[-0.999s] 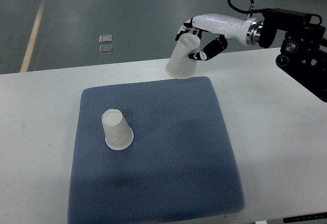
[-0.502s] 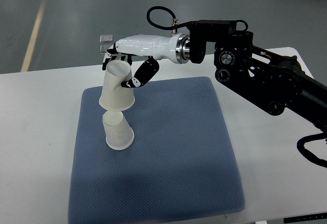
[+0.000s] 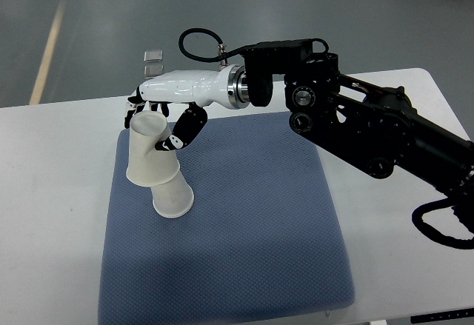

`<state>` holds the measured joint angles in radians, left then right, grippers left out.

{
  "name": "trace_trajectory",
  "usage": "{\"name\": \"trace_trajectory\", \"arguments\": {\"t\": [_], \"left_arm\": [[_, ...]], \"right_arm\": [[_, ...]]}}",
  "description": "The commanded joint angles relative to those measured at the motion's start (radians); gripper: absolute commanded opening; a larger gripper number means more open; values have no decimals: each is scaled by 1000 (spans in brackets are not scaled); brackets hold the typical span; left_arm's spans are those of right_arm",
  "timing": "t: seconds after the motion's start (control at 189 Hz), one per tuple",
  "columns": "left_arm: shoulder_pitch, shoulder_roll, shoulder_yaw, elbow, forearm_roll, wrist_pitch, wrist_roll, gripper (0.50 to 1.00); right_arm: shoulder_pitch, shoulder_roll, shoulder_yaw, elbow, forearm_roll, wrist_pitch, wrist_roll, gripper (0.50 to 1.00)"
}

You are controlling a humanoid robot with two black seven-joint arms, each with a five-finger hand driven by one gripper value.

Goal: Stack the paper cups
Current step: 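Lower the held cup onto the upside-down cup on the pad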

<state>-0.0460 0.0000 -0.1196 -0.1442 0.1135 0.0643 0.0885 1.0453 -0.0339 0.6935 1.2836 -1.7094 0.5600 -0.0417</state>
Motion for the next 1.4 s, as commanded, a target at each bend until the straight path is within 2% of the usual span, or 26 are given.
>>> {"name": "trace_trajectory", "arguments": {"t": [0.0, 1.396], "left_arm": [[0, 0, 0, 0, 0, -1, -1, 1000], [0, 0, 0, 0, 0, 0, -1, 1000]], "right_arm": [[-4, 5, -2, 5, -13, 1, -6, 547], [-38, 6, -52, -3, -128, -12, -6, 562]]}}
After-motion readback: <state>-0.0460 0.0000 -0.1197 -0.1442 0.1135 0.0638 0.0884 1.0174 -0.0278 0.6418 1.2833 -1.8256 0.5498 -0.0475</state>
